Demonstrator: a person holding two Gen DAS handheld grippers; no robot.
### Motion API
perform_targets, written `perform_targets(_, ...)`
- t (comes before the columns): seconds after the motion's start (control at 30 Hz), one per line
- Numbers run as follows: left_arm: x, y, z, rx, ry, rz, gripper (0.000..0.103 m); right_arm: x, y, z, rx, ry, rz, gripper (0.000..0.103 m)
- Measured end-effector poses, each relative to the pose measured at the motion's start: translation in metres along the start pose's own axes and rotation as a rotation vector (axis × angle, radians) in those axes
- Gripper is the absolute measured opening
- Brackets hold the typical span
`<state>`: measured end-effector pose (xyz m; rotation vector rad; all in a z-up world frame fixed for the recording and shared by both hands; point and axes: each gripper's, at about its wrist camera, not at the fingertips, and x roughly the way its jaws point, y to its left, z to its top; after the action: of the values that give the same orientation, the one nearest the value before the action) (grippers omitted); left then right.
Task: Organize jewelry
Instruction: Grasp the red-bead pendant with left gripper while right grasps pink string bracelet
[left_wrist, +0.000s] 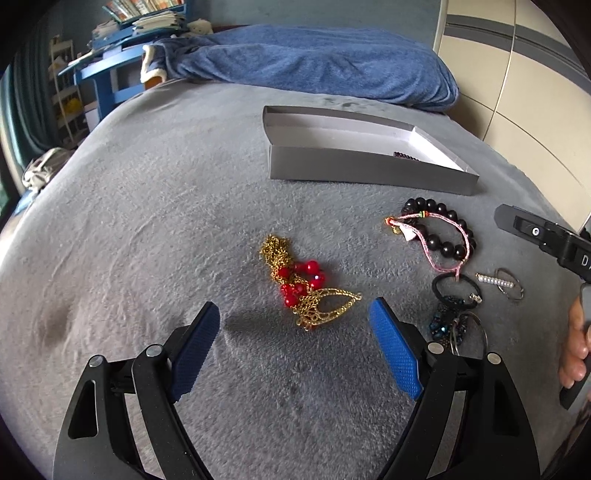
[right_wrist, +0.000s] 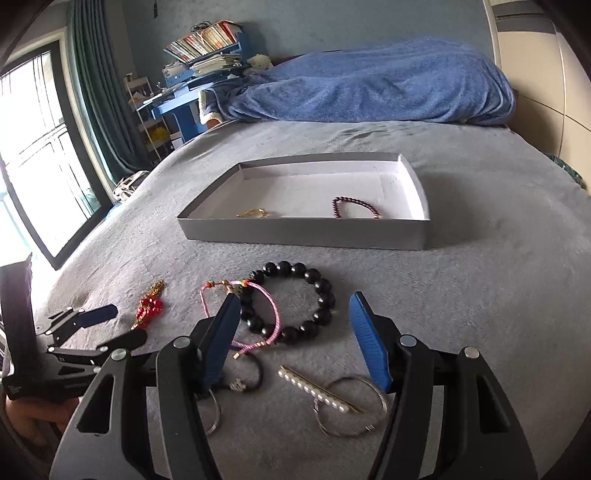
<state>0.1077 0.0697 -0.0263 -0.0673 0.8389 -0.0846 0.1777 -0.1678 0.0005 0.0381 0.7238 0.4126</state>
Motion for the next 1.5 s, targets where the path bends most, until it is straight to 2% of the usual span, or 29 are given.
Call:
perform_targets(0.07, 0.001, 0.003, 0.003, -0.023, -0.005, -0.02, 0.083, 0.005, 0.005, -0.001, -0.022, 0.006, 0.002, 0.059)
perform_targets(0.13, 0.002, 0.007, 0.005, -0.043, -0.013, -0.037, 0.081, 0.013, 0.01, -0.001, -0.046, 0.017, 0.005, 0.051)
perform_targets(0.4, 0.009, 0.001, 0.012, -0.023, -0.005, -0.069, 0.079, 0.036, 0.012, -0.004, -0.069, 0.082, -0.001, 0.045)
perform_targets(0.47, 0.014, 0.0, 0.013, -0.019, 0.01, -0.061, 0.075, 0.042, 0.01, -0.007, -0.062, 0.103, 0.007, 0.036)
perform_targets(0.53, 0.018, 0.002, 0.011, -0.031, 0.027, -0.056, 0.07, 0.044, 0.009, -0.009, -0.061, 0.113, 0.021, 0.013)
perform_targets(0.6, 0.019, 0.006, 0.011, -0.049, 0.029, -0.063, 0.061, 0.044, 0.01, -0.01, -0.062, 0.114, 0.039, 0.003)
perform_targets(0.63, 0.018, 0.008, 0.01, -0.055, 0.026, -0.068, 0.057, 0.042, 0.01, -0.01, -0.064, 0.105, 0.047, 0.003)
perform_targets(0.7, 0.018, 0.011, 0.009, -0.07, 0.024, -0.077, 0.037, 0.037, 0.011, -0.01, -0.068, 0.087, 0.054, 0.003)
perform_targets(0.73, 0.017, 0.012, 0.009, -0.075, 0.024, -0.082, 0.035, 0.034, 0.011, -0.01, -0.067, 0.079, 0.057, 0.003)
perform_targets(0.8, 0.014, 0.015, 0.008, -0.08, 0.017, -0.086, 0.021, 0.029, 0.012, -0.009, -0.062, 0.068, 0.067, 0.003)
perform_targets(0.9, 0.008, 0.015, 0.006, -0.077, 0.005, -0.093, 0.015, 0.021, 0.013, -0.006, -0.053, 0.049, 0.085, 0.003)
perform_targets(1.43, -0.032, -0.001, 0.009, 0.032, -0.073, -0.096, 0.012, -0.017, 0.01, 0.009, -0.031, -0.034, 0.107, 0.003)
perform_targets(1.5, -0.031, -0.004, 0.01, 0.04, -0.069, -0.106, 0.004, -0.02, 0.008, 0.008, -0.031, -0.037, 0.108, 0.003)
